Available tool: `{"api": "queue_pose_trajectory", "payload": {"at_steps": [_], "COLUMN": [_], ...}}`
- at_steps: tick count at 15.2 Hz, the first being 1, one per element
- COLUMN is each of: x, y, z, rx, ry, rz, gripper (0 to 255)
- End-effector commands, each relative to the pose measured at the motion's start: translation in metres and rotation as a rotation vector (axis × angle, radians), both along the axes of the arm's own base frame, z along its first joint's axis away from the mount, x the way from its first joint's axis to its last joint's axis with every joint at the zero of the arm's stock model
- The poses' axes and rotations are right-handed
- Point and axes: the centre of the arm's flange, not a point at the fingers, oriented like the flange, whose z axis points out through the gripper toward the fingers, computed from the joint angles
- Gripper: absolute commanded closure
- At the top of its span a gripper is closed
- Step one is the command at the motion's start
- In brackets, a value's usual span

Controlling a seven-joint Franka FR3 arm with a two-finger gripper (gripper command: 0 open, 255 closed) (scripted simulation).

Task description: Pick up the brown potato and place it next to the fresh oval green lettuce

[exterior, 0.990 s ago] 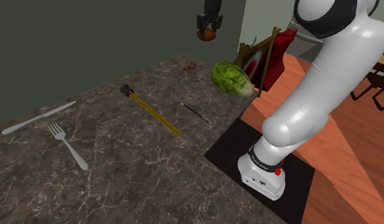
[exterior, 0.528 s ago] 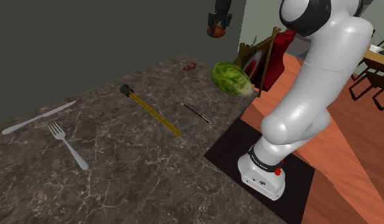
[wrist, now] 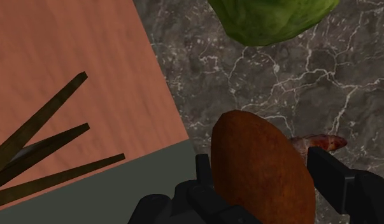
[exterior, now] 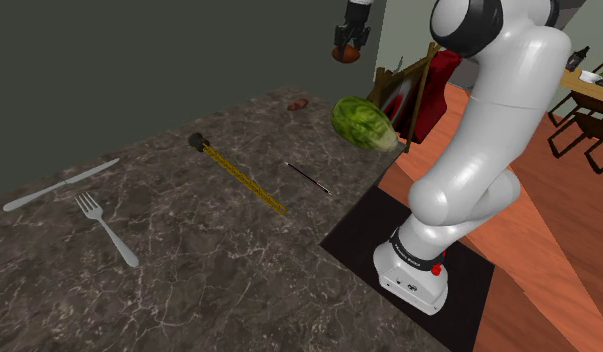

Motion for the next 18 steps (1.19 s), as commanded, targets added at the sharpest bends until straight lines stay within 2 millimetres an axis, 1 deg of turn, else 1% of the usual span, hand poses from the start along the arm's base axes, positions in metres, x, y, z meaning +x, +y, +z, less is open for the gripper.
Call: {"api": "queue_pose_trajectory", "payload": {"at_steps": [1, 18], "x": [0.0, 0.0], "y": [0.0, 0.0], "z": [-0.011, -0.101], "rx": [0.0, 0.0], "ry": [-0.001, -0.001], "rz": [0.0, 0.0], "gripper": [255, 255]}}
